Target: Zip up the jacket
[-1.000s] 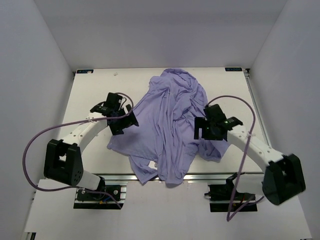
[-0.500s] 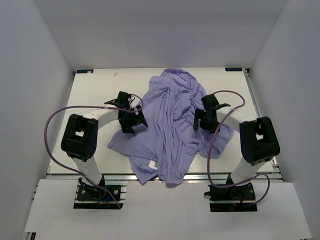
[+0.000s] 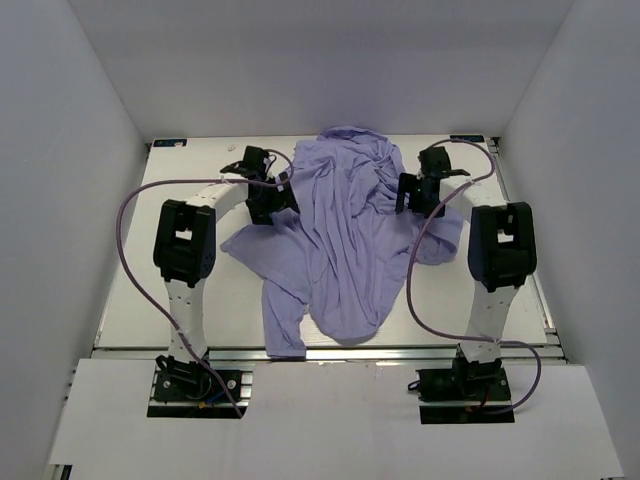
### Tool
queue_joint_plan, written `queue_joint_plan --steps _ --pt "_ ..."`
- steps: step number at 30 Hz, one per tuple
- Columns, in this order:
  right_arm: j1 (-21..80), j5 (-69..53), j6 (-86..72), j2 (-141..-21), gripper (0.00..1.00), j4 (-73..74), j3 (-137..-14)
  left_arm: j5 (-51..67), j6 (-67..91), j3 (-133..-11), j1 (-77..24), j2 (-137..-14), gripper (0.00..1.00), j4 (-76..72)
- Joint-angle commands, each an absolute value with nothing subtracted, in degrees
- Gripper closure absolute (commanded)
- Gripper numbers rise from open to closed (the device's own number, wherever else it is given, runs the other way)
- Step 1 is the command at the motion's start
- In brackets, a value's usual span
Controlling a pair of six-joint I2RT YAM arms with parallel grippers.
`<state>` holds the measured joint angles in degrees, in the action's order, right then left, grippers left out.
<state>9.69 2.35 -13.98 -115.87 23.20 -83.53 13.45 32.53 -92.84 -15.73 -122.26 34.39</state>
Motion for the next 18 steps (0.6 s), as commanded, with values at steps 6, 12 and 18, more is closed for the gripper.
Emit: queue_joint_plan --steps 6,12,18 --pt "13.62 1.59 -9.23 -98.89 0.11 27.25 -76.74 9.67 30.85 -86.41 -14.59 -107.33 0.02 35.16" --pt "19.33 -4.66 -10.28 -99.04 0.11 26.89 -73.21 3.88 34.27 -73.59 -14.50 -96.61 0.02 39.18" --pt "21.01 1.48 -15.11 -103.27 0.11 29.88 -74.97 -1.84 38.49 -63.31 -9.69 -91.15 0.02 46.14"
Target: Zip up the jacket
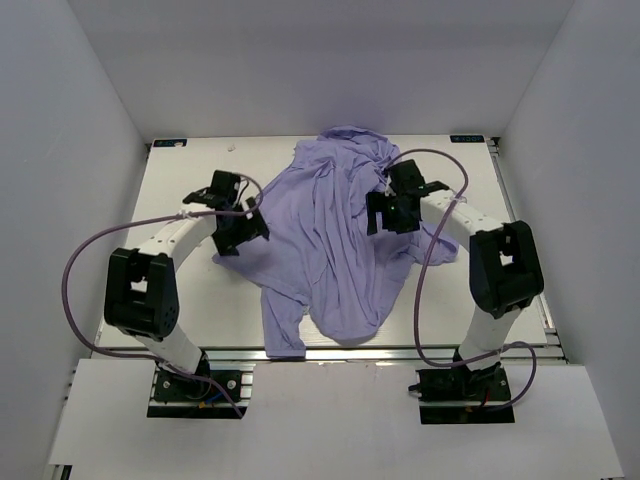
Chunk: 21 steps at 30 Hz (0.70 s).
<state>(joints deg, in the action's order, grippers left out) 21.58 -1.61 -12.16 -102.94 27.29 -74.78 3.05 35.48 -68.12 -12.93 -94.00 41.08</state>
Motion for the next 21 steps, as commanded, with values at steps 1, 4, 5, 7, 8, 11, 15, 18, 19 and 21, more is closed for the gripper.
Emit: queue_joint_plan --steps 1,4,5,7,8,11,15,18,19,21 --pt "21.09 2.45 -15.47 -102.75 0.11 30.06 -74.10 -1.50 39.37 -61.72 -8.45 -89.49 0.02 46.06" --pt "21.01 3.60 -15.82 -100.38 0.11 30.93 -71.21 0.00 40.07 -57.75 -4.66 -87.98 0.02 43.95" --pt "21.09 4.21 -16.08 -99.68 0.11 31.46 -70.15 -1.65 40.34 -57.57 -4.48 -88.07 0.02 43.60" --pt "21.01 5.01 -16.17 -97.22 0.11 31.55 -65.77 -3.07 40.87 -57.92 -4.48 -89.72 0.02 43.77" --pt "21.01 5.01 -16.26 -96.34 0.11 31.38 -64.00 -3.34 40.87 -58.18 -4.48 -90.52 0.02 43.51" --pt "21.01 5.18 -17.66 -92.03 0.14 30.76 -56.46 -4.13 41.57 -58.71 -4.13 -93.50 0.02 43.07" --pt "21.09 11.05 -22.22 -83.96 0.22 33.56 -49.93 -4.40 42.19 -59.94 -3.96 -96.15 0.02 41.57" --pt "21.01 13.70 -23.81 -77.81 0.31 36.12 -47.03 -4.13 42.80 -60.12 -3.96 -96.94 0.02 40.08" --pt "21.09 14.49 -25.12 -76.30 0.34 37.52 -46.24 -4.13 42.89 -60.03 -3.96 -97.03 0.04 39.56" --pt "21.01 16.08 -26.36 -72.88 0.35 39.19 -44.13 -4.30 43.24 -60.20 -3.96 -97.73 0.09 39.11"
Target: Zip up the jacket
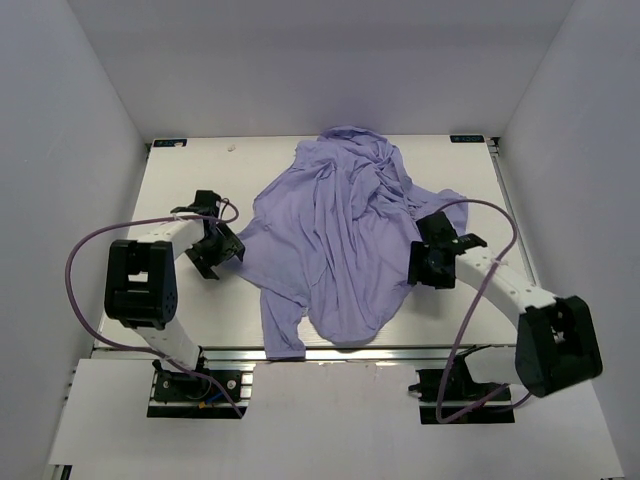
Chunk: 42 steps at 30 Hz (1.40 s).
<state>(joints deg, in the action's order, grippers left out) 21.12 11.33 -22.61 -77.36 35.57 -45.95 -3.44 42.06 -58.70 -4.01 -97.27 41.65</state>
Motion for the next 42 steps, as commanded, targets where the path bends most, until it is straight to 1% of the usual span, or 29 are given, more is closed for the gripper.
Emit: queue_joint_plan --steps 1,3,4,5,6,7,9,10,11,16,19,20,22,23,25,26,28,29,32,35,36,37,38,39,40,41,42 --pt "20.92 16.61 -27.59 -72.17 0.35 40.94 -43.60 -4.39 43.42 -60.29 -3.96 -97.91 0.15 38.85" --pt "20.66 17.40 -29.08 -70.59 0.35 42.97 -42.37 -4.40 43.68 -60.38 -3.96 -98.35 0.18 38.41" --pt "20.65 16.88 -29.44 -69.97 0.28 43.59 -41.75 -4.13 43.77 -60.38 -3.96 -98.87 0.21 37.97" --pt "20.65 16.00 -29.62 -69.35 0.19 44.03 -41.05 -3.87 43.86 -60.38 -3.96 -99.05 0.27 37.19" --pt "20.65 14.87 -29.88 -67.61 0.11 43.86 -39.57 -3.78 43.86 -60.47 -3.96 -99.75 0.30 36.74" --pt "20.65 14.51 -30.14 -66.63 0.11 43.68 -39.12 -3.78 43.94 -60.64 -3.96 -100.19 0.34 36.65" --pt "20.39 14.06 -30.85 -63.92 0.11 43.24 -38.94 -3.52 43.95 -60.91 -3.96 -100.98 0.55 36.30" --pt "20.30 14.06 -31.02 -63.11 0.11 43.07 -39.63 -3.25 43.95 -61.34 -3.96 -101.42 0.68 36.39" --pt "20.39 14.41 -31.20 -62.32 0.11 43.07 -40.16 -3.25 43.86 -61.70 -3.96 -101.43 1.00 36.39" --pt "20.13 16.61 -31.11 -58.98 0.11 44.56 -44.38 -3.16 40.35 -65.73 -4.65 -96.61 1.00 35.52" --pt "19.95 17.49 -31.20 -57.57 0.11 45.26 -45.70 -5.44 38.06 -68.62 -9.04 -88.96 1.00 34.28" --pt "19.69 17.93 -31.38 -57.22 0.11 45.44 -45.88 -7.28 37.62 -70.03 -13.75 -86.07 1.00 34.63" --pt "19.34 18.89 -32.25 -56.08 0.11 45.87 -46.05 -13.06 36.04 -73.20 -19.66 -84.64 1.00 35.85" --pt "19.16 20.29 -33.04 -55.12 0.11 46.23 -46.23 -13.10 34.99 -75.39 -24.65 -83.94 1.00 35.69" --pt "18.11 22.23 -34.79 -53.80 0.11 47.54 -47.02 -11.00 34.37 -76.29 -29.68 -83.76 1.00 33.94" --pt "17.76 23.19 -35.15 -51.96 0.11 47.81 -47.54 -10.90 34.19 -76.29 -35.10 -84.02 1.00 33.14" --pt "17.14 23.82 -36.12 -49.84 0.11 48.08 -49.56 -11.77 34.10 -76.81 -40.75 -86.20 1.00 31.74" --pt "16.70 24.78 -36.30 -47.57 0.11 47.82 -50.18 -11.95 34.19 -77.34 -46.09 -87.70 1.00 31.73" --pt "16.52 27.32 -36.74 -44.31 0.11 48.25 -52.12 -9.68 34.63 -82.08 -54.45 -96.04 1.00 32.78" --pt "16.44 29.26 -36.57 -43.33 0.11 49.48 -53.00 -8.18 34.45 -88.75 -60.88 -106.06 1.00 35.32" --pt "16.44 29.53 -36.48 -43.33 0.11 49.83 -53.00 -7.91 34.28 -93.21 -62.13 -108.61 1.00 37.77" --pt "16.44 29.62 -36.30 -43.50 0.11 50.09 -52.82 -7.48 33.84 -95.77 -64.14 -113.42 0.94 39.45" --pt "16.44 29.53 -36.21 -43.77 0.11 50.27 -52.65 -7.82 33.75 -98.15 -64.86 -115.29 0.65 41.20" --pt "16.35 29.27 -36.12 -43.86 0.11 50.45 -52.39 -8.26 33.84 -100.00 -65.39 -116.70 0.56 42.53" --pt "16.35 28.92 -36.04 -44.03 0.11 50.28 -51.86 -8.35 33.84 -102.11 -65.56 -117.68 0.50 44.28" --pt "16.35 27.87 -35.77 -44.12 0.11 50.01 -51.51 -7.83 34.01 -102.30 -65.65 -117.95 0.45 44.73" --pt "16.26 27.51 -34.99 -44.21 0.11 49.05 -51.16 -7.91 33.93 -101.87 -65.65 -117.34 0.36 44.21"
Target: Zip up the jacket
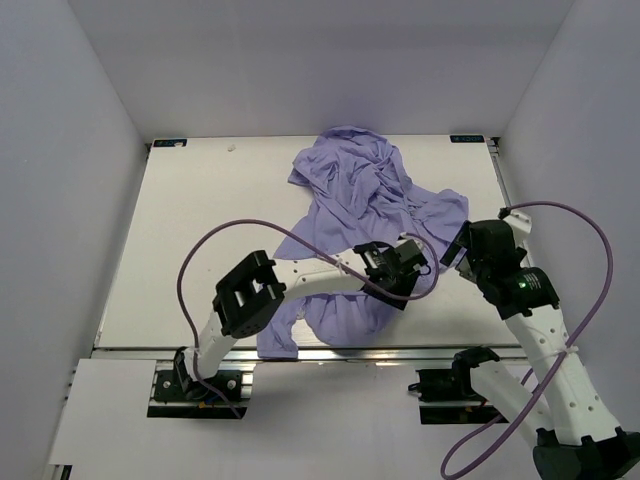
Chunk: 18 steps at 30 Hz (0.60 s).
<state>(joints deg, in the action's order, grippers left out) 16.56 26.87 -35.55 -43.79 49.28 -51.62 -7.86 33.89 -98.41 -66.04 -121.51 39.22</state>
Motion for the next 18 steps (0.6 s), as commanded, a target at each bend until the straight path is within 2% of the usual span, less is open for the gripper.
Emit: queue_joint_plan --steps 1,2,3,9,14,18 --pt "16.26 27.25 -34.55 -44.30 0.11 48.43 -50.89 -8.00 33.75 -100.13 -65.65 -116.46 0.32 43.86" --pt "16.35 26.55 -34.28 -44.73 0.11 47.99 -50.54 -8.17 33.75 -98.98 -65.65 -113.93 0.04 43.42" --pt "16.26 26.02 -33.23 -45.00 0.11 47.55 -50.54 -9.48 33.58 -97.66 -65.65 -112.43 0.02 42.37" --pt "16.35 17.07 -28.13 -49.74 0.11 40.79 -49.40 -14.07 36.29 -89.49 -63.03 -102.33 0.02 43.16" --pt "16.26 9.85 -23.03 -57.20 0.11 32.44 -48.96 -4.68 38.23 -76.32 -51.87 -96.68 0.02 35.35" --pt "16.35 4.23 -21.80 -65.37 0.11 28.22 -49.04 -0.27 37.62 -74.70 -47.03 -99.22 0.02 29.10"
